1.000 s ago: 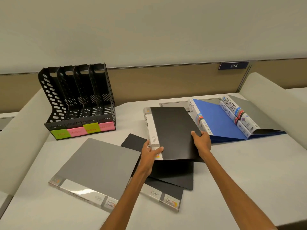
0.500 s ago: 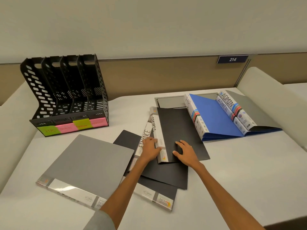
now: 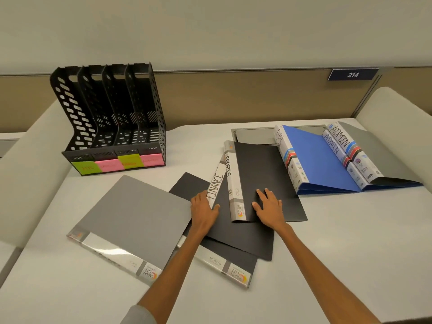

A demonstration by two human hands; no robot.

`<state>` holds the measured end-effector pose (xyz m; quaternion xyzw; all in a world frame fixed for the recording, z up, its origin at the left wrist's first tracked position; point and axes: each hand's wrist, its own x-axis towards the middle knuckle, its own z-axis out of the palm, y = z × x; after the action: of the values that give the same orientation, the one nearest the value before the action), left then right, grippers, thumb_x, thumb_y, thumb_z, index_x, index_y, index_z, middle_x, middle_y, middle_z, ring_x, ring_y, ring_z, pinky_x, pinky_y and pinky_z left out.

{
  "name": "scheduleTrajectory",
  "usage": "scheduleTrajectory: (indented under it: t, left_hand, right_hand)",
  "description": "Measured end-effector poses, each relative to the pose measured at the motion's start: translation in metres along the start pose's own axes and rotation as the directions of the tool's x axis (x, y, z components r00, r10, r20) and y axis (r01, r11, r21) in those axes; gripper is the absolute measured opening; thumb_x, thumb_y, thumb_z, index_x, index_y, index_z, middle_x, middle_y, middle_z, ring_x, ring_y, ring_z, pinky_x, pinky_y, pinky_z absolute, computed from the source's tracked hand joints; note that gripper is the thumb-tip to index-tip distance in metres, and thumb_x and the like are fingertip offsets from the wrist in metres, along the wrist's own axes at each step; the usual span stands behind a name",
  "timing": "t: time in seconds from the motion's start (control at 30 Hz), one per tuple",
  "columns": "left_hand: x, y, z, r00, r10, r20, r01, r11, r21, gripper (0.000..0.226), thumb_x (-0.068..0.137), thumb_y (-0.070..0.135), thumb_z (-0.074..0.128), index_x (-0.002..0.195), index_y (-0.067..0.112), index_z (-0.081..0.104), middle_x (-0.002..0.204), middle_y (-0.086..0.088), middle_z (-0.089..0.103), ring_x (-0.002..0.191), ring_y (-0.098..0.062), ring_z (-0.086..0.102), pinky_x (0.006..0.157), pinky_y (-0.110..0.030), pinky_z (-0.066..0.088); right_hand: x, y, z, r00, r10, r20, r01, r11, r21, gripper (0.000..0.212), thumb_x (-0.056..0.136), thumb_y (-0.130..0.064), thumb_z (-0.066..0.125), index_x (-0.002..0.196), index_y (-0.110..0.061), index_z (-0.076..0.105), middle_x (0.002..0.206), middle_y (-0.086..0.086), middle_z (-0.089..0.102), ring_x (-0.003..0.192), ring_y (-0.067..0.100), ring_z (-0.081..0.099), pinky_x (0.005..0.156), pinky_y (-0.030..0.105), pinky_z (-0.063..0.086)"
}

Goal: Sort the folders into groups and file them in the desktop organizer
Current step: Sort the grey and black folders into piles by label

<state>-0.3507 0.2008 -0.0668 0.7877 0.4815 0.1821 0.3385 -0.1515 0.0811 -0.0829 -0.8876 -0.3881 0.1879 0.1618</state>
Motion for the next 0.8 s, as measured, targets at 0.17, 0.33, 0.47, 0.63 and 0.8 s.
scheduleTrajectory:
  t: [0.17, 0.33, 0.47, 0.63, 0.8]
  left_hand:
    - [0.000, -0.011, -0.012, 0.997, -0.043, 0.068, 0.030, 0.983, 0.181, 0.066, 0.084, 0.048, 0.066, 0.135, 0.013, 0.044, 0.136, -0.008, 0.051, 0.126, -0.026, 0.043, 0.101, -0.040, 0.036]
    - [0.005, -0.019, -0.014, 0.991, -0.080, 0.106, 0.053, 0.971, 0.233, 0.057, 0.081, 0.054, 0.067, 0.121, 0.015, 0.055, 0.124, -0.007, 0.061, 0.113, -0.026, 0.055, 0.094, -0.041, 0.045]
    - [0.007, -0.017, -0.017, 0.988, -0.084, 0.127, 0.048, 0.964, 0.262, 0.052, 0.083, 0.049, 0.067, 0.119, 0.013, 0.056, 0.122, -0.008, 0.062, 0.113, -0.028, 0.056, 0.094, -0.041, 0.043]
    - [0.006, -0.032, -0.028, 0.983, -0.142, 0.117, 0.112, 0.966, 0.235, 0.051, 0.083, 0.045, 0.069, 0.121, 0.014, 0.055, 0.124, -0.008, 0.061, 0.113, -0.027, 0.057, 0.095, -0.040, 0.040]
    - [-0.006, -0.050, -0.047, 0.984, -0.175, 0.027, 0.165, 0.962, 0.217, 0.051, 0.083, 0.046, 0.068, 0.121, 0.015, 0.054, 0.122, -0.007, 0.062, 0.112, -0.026, 0.056, 0.093, -0.040, 0.040]
  right_hand:
    - [-0.048, -0.026, 0.035, 0.844, 0.246, -0.477, -0.125, 0.955, 0.270, 0.030, 0.094, -0.027, 0.057, 0.120, -0.014, 0.056, 0.135, 0.011, 0.050, 0.127, 0.029, 0.044, 0.107, 0.046, 0.035]
    - [-0.076, -0.043, 0.063, 0.793, 0.341, -0.505, -0.240, 0.937, 0.255, 0.033, 0.094, -0.034, 0.055, 0.119, -0.013, 0.053, 0.132, 0.014, 0.049, 0.124, 0.031, 0.043, 0.101, 0.049, 0.034]
    - [-0.075, -0.048, 0.056, 0.839, 0.326, -0.435, -0.254, 0.943, 0.217, 0.034, 0.093, -0.037, 0.055, 0.121, -0.017, 0.053, 0.137, 0.011, 0.045, 0.127, 0.029, 0.040, 0.100, 0.047, 0.032]
    - [-0.073, -0.055, 0.049, 0.902, 0.260, -0.346, -0.176, 0.951, 0.256, 0.036, 0.090, -0.038, 0.062, 0.120, -0.020, 0.054, 0.142, 0.009, 0.038, 0.130, 0.027, 0.037, 0.102, 0.046, 0.030]
    - [-0.073, -0.074, 0.057, 0.924, 0.173, -0.340, -0.075, 0.956, 0.282, 0.039, 0.086, -0.034, 0.068, 0.118, -0.018, 0.056, 0.136, 0.007, 0.043, 0.124, 0.025, 0.041, 0.098, 0.043, 0.031]
